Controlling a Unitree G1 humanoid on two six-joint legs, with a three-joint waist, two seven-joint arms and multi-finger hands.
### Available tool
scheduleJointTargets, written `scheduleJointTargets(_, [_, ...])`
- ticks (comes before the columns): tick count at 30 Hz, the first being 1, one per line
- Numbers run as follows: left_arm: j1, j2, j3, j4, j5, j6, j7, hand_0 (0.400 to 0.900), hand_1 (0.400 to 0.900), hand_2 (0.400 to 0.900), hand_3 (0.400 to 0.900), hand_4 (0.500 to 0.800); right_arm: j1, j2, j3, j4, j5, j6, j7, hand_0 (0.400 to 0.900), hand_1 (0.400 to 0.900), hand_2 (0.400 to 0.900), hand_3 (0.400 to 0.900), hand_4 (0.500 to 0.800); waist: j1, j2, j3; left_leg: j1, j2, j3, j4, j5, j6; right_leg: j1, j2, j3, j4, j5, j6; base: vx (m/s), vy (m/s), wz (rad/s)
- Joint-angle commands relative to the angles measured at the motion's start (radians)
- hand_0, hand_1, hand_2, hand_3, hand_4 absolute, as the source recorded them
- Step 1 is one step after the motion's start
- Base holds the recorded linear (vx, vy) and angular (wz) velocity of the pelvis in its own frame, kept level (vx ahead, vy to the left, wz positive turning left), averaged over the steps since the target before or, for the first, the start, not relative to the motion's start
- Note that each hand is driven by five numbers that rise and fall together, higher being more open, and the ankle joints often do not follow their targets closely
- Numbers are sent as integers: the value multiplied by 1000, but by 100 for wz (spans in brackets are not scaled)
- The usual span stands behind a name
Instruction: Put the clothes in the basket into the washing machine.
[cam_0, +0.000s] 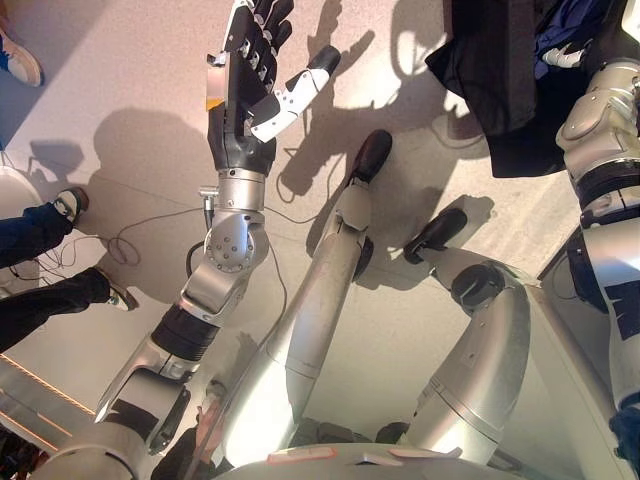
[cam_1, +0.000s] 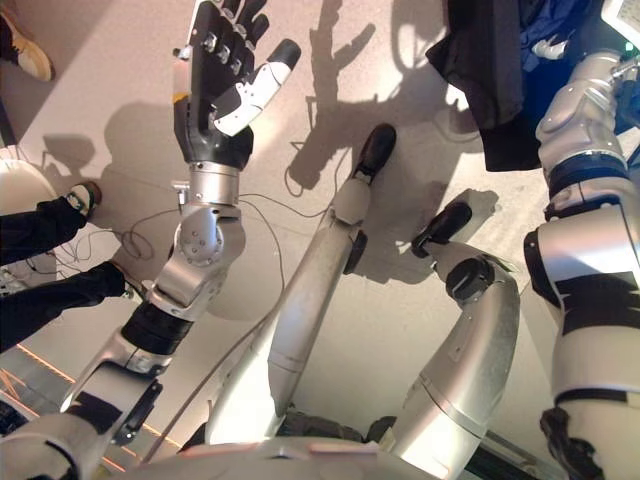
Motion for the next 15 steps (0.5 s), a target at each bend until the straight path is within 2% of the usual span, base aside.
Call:
scheduleJointTargets(1, [100,-40,67,-97,6,-99,-12,900,900,900,900,800,70,-40,67,36,18,24,20,400,400,400,400,500,-35,96,-106,16,-15,-21,167,-224,67,-39,8,128,-27,85,130,2,-4,-6])
scheduleJointTargets(7, [118,-36,82,-106,2,-99,-12,900,900,900,900,800,75,-35,65,29,37,15,26,400,400,400,400,500,-36,101,-102,4,-10,-22,195,-231,68,-39,6,121,-8,79,123,-2,-5,-2])
scheduleJointTargets(15, [121,-38,90,-78,7,-98,-7,900,900,900,900,800,92,15,52,20,50,4,20,400,400,400,400,500,-44,86,-122,9,-6,-17,183,-221,68,-39,13,116,-17,89,123,-3,-3,-1])
